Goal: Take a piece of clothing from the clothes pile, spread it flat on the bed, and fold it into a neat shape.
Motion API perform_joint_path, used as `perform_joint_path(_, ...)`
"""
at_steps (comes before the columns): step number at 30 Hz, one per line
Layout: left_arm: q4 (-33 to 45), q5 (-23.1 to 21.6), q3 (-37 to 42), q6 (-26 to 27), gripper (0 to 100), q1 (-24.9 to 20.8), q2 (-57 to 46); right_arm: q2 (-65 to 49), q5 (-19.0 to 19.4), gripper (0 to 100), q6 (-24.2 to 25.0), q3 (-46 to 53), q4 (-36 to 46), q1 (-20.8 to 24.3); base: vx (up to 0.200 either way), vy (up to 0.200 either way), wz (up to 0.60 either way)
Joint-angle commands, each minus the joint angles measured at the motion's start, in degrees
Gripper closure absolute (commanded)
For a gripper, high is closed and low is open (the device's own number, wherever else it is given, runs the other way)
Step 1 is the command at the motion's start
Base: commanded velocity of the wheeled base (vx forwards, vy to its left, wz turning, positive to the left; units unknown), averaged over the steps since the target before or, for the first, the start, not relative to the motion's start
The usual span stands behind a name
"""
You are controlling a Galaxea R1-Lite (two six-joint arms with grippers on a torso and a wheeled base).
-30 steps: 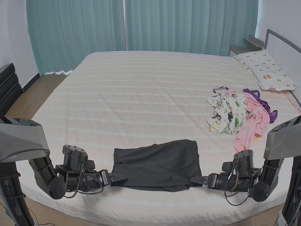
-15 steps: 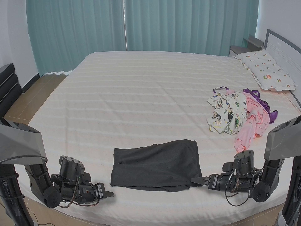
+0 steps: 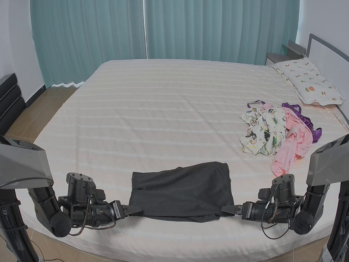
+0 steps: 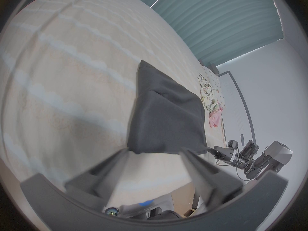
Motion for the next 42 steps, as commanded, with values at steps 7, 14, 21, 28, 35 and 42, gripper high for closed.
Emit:
perform_joint_path(7, -1.2, 0.5, -3.4, 0.1, 0, 0.2, 4.2, 0.2, 0.0, 0, 0.0, -0.4, 0.0, 0.1, 0.000, 0.000, 0.00)
perform_joint_path(14, -1.2, 0.5, -4.9, -0.1, 100, 0.8, 5.6, 0.3, 0.0, 0, 0.0, -0.5, 0.0, 0.1, 0.000, 0.000, 0.00)
perform_joint_path(21, -1.2, 0.6, -4.5, -2.7, 100, 0.8, 5.2, 0.3, 0.0, 0, 0.0, -0.3, -0.1, 0.1, 0.000, 0.000, 0.00)
perform_joint_path(28, -1.2, 0.6, -0.9, -2.8, 100, 0.6, 3.8, 0.2, 0.0, 0, 0.0, -0.1, -0.1, 0.1, 0.000, 0.000, 0.00)
perform_joint_path(35, -0.8, 0.6, 1.6, -2.8, 100, 0.1, 2.7, 0.2, 0.0, 0, 0.0, 0.0, -0.1, 0.1, 0.000, 0.000, 0.00)
perform_joint_path(42, -0.5, 0.6, 1.9, -2.8, 100, 0.1, 2.0, 0.2, 0.0, 0, 0.0, 0.0, -0.1, 0.1, 0.000, 0.000, 0.00)
